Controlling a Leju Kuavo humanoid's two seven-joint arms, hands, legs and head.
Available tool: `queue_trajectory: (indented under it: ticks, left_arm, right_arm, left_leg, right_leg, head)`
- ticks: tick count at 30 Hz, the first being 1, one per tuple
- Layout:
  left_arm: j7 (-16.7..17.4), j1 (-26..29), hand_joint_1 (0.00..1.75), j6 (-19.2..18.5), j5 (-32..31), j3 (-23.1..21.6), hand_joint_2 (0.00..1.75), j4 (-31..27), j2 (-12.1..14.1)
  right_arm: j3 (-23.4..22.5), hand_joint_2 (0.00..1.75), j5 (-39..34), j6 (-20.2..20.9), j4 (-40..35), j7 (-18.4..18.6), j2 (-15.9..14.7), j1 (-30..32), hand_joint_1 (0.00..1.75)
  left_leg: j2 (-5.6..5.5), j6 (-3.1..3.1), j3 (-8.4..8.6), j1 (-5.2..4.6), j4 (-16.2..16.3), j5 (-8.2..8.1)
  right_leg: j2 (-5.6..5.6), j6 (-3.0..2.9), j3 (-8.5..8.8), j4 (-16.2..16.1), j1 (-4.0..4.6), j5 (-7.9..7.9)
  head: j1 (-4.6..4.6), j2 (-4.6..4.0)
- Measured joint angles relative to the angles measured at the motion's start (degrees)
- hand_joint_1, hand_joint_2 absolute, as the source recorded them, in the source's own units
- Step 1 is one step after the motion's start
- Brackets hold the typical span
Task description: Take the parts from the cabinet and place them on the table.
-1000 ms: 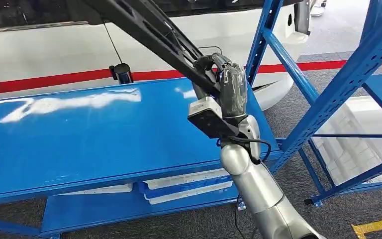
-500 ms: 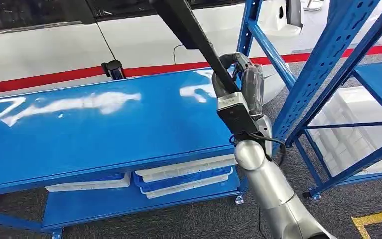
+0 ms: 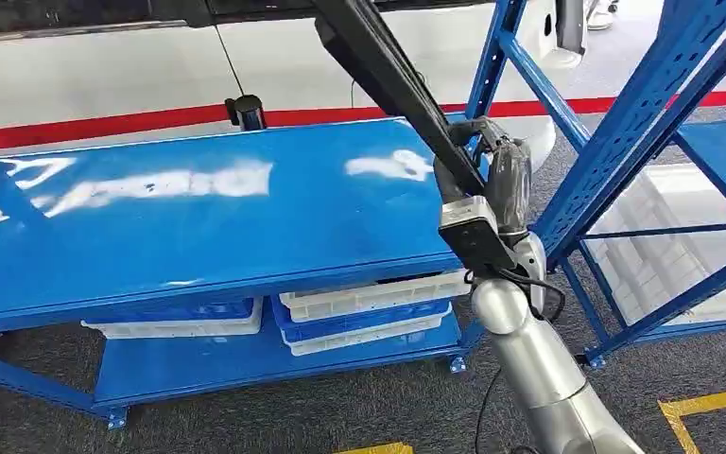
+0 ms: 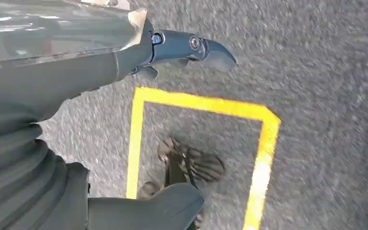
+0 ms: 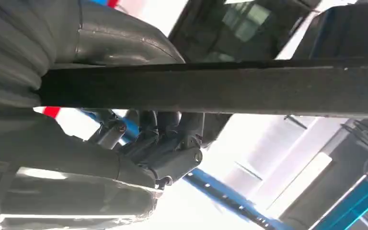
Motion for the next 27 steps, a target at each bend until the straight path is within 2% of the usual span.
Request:
queue_trajectory:
  ticks: [1,2,3,4,5,7,8,9,10,11,12,13,14,15,16,17,18,19,20,21,23,24,25,26,27]
  left_arm:
    - [0.11,0.0,0.0,0.04,-0.22,-0.02,1.75,0.0,-0.07]
    - [0.28,-0.03,0.0,0.2,-0.61,-0.11,1.75,-0.02,-0.15]
    - [0.5,-0.08,0.0,0.26,-0.68,-0.2,1.75,-0.02,-0.26]
    - [0.85,-0.15,0.0,0.39,-0.81,-0.24,1.75,-0.02,-0.39]
    - [1.18,-0.28,0.0,0.53,-1.03,-0.24,1.75,0.0,-0.46]
    - [1.47,-0.3,0.0,0.63,-1.18,-0.26,1.75,0.0,-0.48]
    - [1.6,-0.29,0.0,0.7,-1.25,-0.28,1.75,0.0,-0.61]
    - [1.62,-0.28,0.0,0.72,-1.25,-0.28,1.75,0.0,-0.55]
    - [1.73,-0.28,0.0,0.74,-1.25,-0.31,1.75,0.0,-0.61]
    - [2.03,-0.29,0.0,1.09,-1.29,-0.33,1.75,0.0,-0.59]
    - [2.18,-0.3,0.0,1.44,-1.42,-0.39,1.75,0.0,-0.52]
    - [2.36,-0.29,0.0,1.83,-1.57,-0.44,1.75,0.0,-0.52]
    - [2.62,-0.28,0.0,2.23,-1.68,-0.5,1.75,0.0,-0.55]
    - [2.86,-0.27,0.0,2.53,-1.75,-0.52,1.75,0.02,-0.55]
    - [3.04,-0.27,0.0,2.97,-1.75,-0.55,1.75,0.02,-0.55]
    - [3.1,-0.27,0.0,3.36,-1.75,-0.55,1.75,0.0,-0.5]
    - [3.32,-0.31,0.0,3.98,-1.75,-0.55,1.75,0.0,-0.44]
    - [3.52,-0.36,0.0,4.37,-1.73,-0.55,1.75,0.0,-0.44]
    - [3.8,-0.41,0.0,4.87,-1.66,-0.55,1.75,0.0,-0.39]
    - [4.09,-0.49,0.0,5.16,-1.66,-0.55,1.75,0.0,-0.39]
    - [4.35,-0.37,0.0,5.77,-1.49,-0.55,1.75,0.0,-0.37]
    - [4.37,-0.32,0.0,5.97,-1.29,-0.52,1.75,0.02,-0.37]
    - [4.39,-0.4,0.0,6.01,-1.22,-0.5,1.75,0.04,-0.39]
    - [4.39,-0.4,0.0,6.01,-1.22,-0.5,1.75,0.04,-0.37]
    - [4.42,-0.35,0.0,6.01,-1.2,-0.5,1.75,0.04,-0.31]
  right_arm:
    - [-0.24,1.75,0.86,-0.49,-0.53,0.07,-0.26,0.73,1.75]
    - [-0.5,1.75,1.76,-1.12,-1.27,0.09,-0.53,1.38,1.75]
    - [-0.75,1.75,2.17,-1.54,-1.91,0.09,-0.7,1.8,1.75]
    - [-1.01,1.75,2.57,-1.67,-2.65,0.09,-0.81,2.08,1.75]
    - [-1.22,1.75,2.87,-1.69,-3.47,0.11,-0.87,2.43,1.75]
    - [-1.6,1.75,3.2,-1.97,-4.46,0.11,-1.23,3.26,1.75]
    - [-1.62,1.75,3.22,-2.06,-4.77,0.13,-1.34,3.65,1.75]
    - [-1.64,1.75,3.28,-2.1,-4.97,0.17,-1.4,3.79,1.75]
    - [-1.62,1.75,3.42,-2.1,-5.1,0.17,-1.42,3.84,1.75]
    - [-1.64,1.75,3.64,-2.1,-5.47,0.2,-1.38,3.98,1.75]
    - [-1.64,1.75,3.9,-2.1,-5.66,0.24,-1.38,4.17,1.75]
    - [-1.64,1.75,4.01,-2.1,-5.71,0.24,-1.36,4.3,1.75]
    - [-1.64,1.75,4.29,-2.1,-5.71,0.22,-1.36,4.55,1.75]
    - [-1.62,1.75,4.49,-2.02,-5.71,0.13,-1.29,4.84,1.75]
    - [-1.62,1.75,4.64,-1.88,-5.71,0.02,-1.14,5.03,1.75]
    - [-1.58,1.75,4.77,-1.65,-5.71,-0.11,-0.92,5.11,1.75]
    - [-1.53,1.75,4.79,-1.42,-5.71,-0.26,-0.66,5.09,1.75]
    - [-1.49,1.75,4.77,-1.21,-5.71,-0.46,-0.31,5.04,1.75]
    - [-1.49,1.75,4.69,-1.1,-5.69,-0.7,0.11,4.93,1.75]
    - [-1.38,1.75,4.49,-0.99,-5.53,-0.9,0.46,4.71,1.75]
    - [-1.14,1.75,3.72,-0.66,-4.99,-1.03,1.29,3.95,1.75]
    - [-1.07,1.75,3.46,-0.44,-4.66,-1.03,1.49,3.64,1.75]
    - [-1.03,1.75,3.2,-0.31,-4.18,-1.03,1.55,3.38,1.75]
    - [-1.01,1.75,2.8,-0.22,-3.85,-1.05,1.68,3.1,1.75]
    - [-1.03,1.75,2.28,-0.22,-3.37,-1.05,1.79,2.86,1.75]
  left_leg:
    - [-0.01,-0.05,-0.69,-0.1,0.13,0.45]
    - [-0.03,-0.17,-1.35,-0.16,0.28,0.88]
    - [-0.07,-0.36,-1.81,-0.22,0.48,1.19]
    - [-0.05,-0.6,-2.25,-0.35,0.71,1.47]
    - [0.0,-0.97,-2.6,-0.53,0.88,1.88]
    - [-0.01,-1.51,-2.69,-0.42,0.7,2.72]
    - [-0.06,-1.93,-2.76,-0.47,0.55,3.19]
    - [-0.21,-2.18,-3.26,-0.22,0.87,2.84]
    - [-0.29,-2.47,-4.04,-0.2,2.13,0.43]
    - [-0.27,-2.76,-5.06,0.0,5.29,-3.32]
    - [-0.28,-3.16,-6.37,0.15,10.1,-6.99]
    - [-0.29,-3.49,-7.43,0.26,14.46,-9.32]
    - [-0.27,-3.72,-7.96,0.38,18.03,-10.09]
    - [-0.26,-3.85,-7.55,0.55,19.2,-9.21]
    - [-0.26,-3.93,-5.97,0.77,17.98,-7.16]
    - [-0.24,-3.98,-3.23,0.95,14.52,-4.88]
    - [-0.24,-3.91,0.4,1.06,9.5,-3.47]
    - [-0.27,-3.82,4.16,1.14,4.55,-4.09]
    - [-0.36,-3.63,6.72,0.82,0.37,-5.51]
    - [-0.47,-3.13,6.46,0.7,0.27,-5.77]
    - [-0.51,-2.23,5.75,0.2,0.52,-5.22]
    - [-0.26,-1.23,4.8,0.43,-0.21,-4.18]
    - [0.02,-0.72,4.59,0.36,-0.17,-3.47]
    - [0.01,0.06,3.61,0.35,-0.15,-2.84]
    - [0.01,0.08,2.75,0.27,-0.14,-2.13]
  right_leg:
    - [-0.01,0.58,2.26,-2.28,0.02,1.55]
    - [-0.01,0.89,5.54,-6.82,0.05,3.11]
    - [-0.01,0.71,9.17,-12.13,0.08,3.84]
    - [0.0,0.1,12.25,-17.09,0.23,2.64]
    - [-0.01,-0.39,13.75,-19.67,0.74,2.2]
    - [0.04,-0.63,12.88,-19.17,0.74,2.7]
    - [0.02,-1.24,12.19,-19.31,0.65,3.13]
    - [-0.11,-2.03,11.89,-19.72,-0.71,3.86]
    - [-0.15,-2.46,11.74,-19.68,-0.42,4.42]
    - [-0.26,-2.94,10.97,-19.63,-0.39,5.13]
    - [-0.27,-3.07,10.15,-19.59,-0.35,5.8]
    - [-0.28,-3.09,9.44,-19.53,-0.3,6.36]
    - [-0.31,-2.97,8.67,-19.47,-0.28,6.94]
    - [-0.34,-2.84,7.97,-19.37,-0.28,7.42]
    - [-0.34,-2.7,7.16,-19.21,-0.31,7.93]
    - [-0.32,-2.44,6.42,-19.01,-0.35,8.36]
    - [-0.31,-2.19,5.82,-18.76,-0.39,8.78]
    - [-0.3,-1.76,5.57,-18.47,-0.36,9.06]
    - [-0.28,-1.4,5.21,-18.13,0.08,9.3]
    - [-0.36,-0.95,5.16,-18.18,0.01,9.81]
    - [-0.49,0.0,5.02,-18.5,-0.24,10.8]
    - [-0.44,0.63,4.72,-18.39,0.32,11.07]
    - [-0.3,0.29,3.92,-17.33,-0.2,9.27]
    - [-0.29,-0.41,2.65,-14.59,-0.14,6.03]
    - [-0.28,-0.86,1.56,-10.71,-0.19,2.84]
  head:
    - [0.0,0.0]
    - [0.04,0.0]
    - [0.0,0.0]
    - [0.02,0.0]
    - [-0.1,0.0]
    - [-0.05,0.02]
    - [-0.2,0.0]
    - [0.02,0.0]
    - [-0.17,0.0]
    - [-0.5,0.0]
    - [-0.55,0.0]
    - [-0.52,0.0]
    - [-0.57,0.0]
    - [-0.53,0.0]
    - [-0.59,0.0]
    - [-0.59,0.0]
    - [-0.61,0.02]
    - [-0.63,0.0]
    - [-0.64,0.0]
    - [-0.46,0.02]
    - [-0.5,0.0]
    - [-0.48,0.0]
    - [-0.57,0.0]
    - [-0.16,0.0]
    - [0.0,0.0]
